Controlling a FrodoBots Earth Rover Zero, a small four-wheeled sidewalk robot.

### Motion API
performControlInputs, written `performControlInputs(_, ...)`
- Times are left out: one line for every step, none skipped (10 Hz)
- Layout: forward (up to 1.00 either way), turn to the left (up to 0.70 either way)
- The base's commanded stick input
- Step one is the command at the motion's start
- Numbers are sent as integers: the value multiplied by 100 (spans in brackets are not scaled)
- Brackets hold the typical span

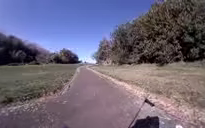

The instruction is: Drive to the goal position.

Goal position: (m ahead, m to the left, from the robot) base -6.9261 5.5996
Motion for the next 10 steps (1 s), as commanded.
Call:
performControlInputs(-70,-35)
performControlInputs(-70,-35)
performControlInputs(-70,-35)
performControlInputs(-70,-35)
performControlInputs(-70,-35)
performControlInputs(-70,-35)
performControlInputs(-70,-35)
performControlInputs(-70,-35)
performControlInputs(-70,-32)
performControlInputs(-70,-30)
